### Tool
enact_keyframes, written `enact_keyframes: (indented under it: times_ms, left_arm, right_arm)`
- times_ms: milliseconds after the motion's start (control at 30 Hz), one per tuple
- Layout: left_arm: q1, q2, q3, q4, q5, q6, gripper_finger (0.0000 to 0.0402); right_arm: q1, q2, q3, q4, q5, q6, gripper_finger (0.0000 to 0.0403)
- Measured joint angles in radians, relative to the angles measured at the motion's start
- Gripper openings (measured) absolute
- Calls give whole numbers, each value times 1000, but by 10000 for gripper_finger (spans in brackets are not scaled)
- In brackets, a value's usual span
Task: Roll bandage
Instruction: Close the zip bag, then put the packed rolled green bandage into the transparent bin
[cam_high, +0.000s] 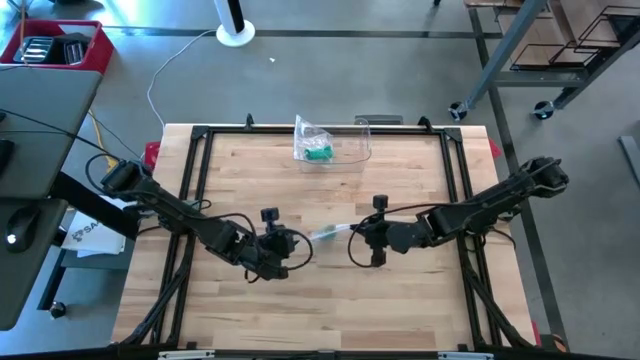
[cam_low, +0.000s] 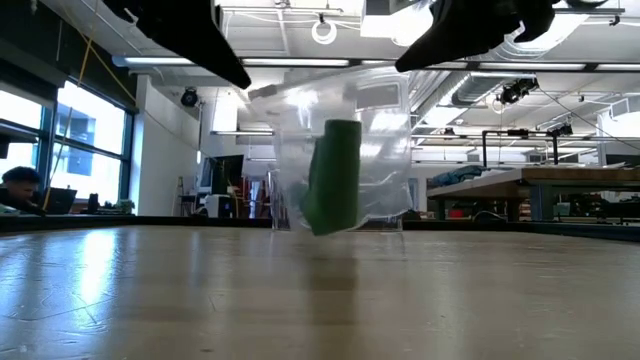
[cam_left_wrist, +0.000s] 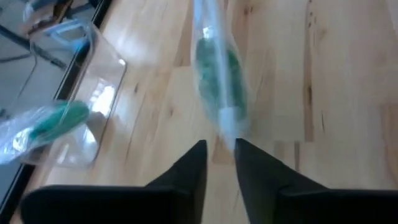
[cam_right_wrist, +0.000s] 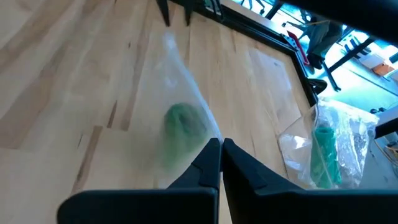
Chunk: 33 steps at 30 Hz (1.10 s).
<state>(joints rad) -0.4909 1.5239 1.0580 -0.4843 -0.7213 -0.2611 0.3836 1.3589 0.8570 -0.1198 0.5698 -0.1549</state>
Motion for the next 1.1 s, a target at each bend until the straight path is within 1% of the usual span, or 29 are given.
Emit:
enact_keyframes:
  times_ms: [100,167,233,333,467,533,667,733,833,900,933,1000,1100]
  left_arm:
    - [11,-21,0,-17,0,-24,114]
    - [22,-22,0,36,-3,-3,140]
    - [36,-13,0,126,9,52,160]
    - [60,21,0,285,53,164,177]
    - [105,86,0,476,138,266,180]
    - [129,117,0,510,154,266,174]
    - [177,147,0,476,174,202,149]
    - [197,149,0,461,221,177,126]
    - [217,149,0,450,298,160,73]
    - [231,148,0,449,319,132,28]
    - [242,147,0,443,321,103,15]
    - [275,147,2,425,319,53,10]
    - [339,147,42,395,311,34,5]
  right_arm:
    - [0,0,0,4,-24,1,0]
    - [-1,0,0,5,-28,1,0]
    - [-4,0,0,11,-29,1,0]
    - [-5,0,0,19,-29,1,0]
    - [-5,1,0,26,-30,1,0]
    - [-5,1,0,27,-31,7,0]
    - [-5,1,0,26,-32,19,0]
    - [-5,1,0,21,-33,20,0]
    - [-5,1,0,6,-23,28,0]
    - [-5,1,0,-20,25,67,5]
    - [-3,0,0,-43,44,90,11]
    - [3,-6,0,-130,87,165,29]
    - [4,-19,0,-272,138,313,62]
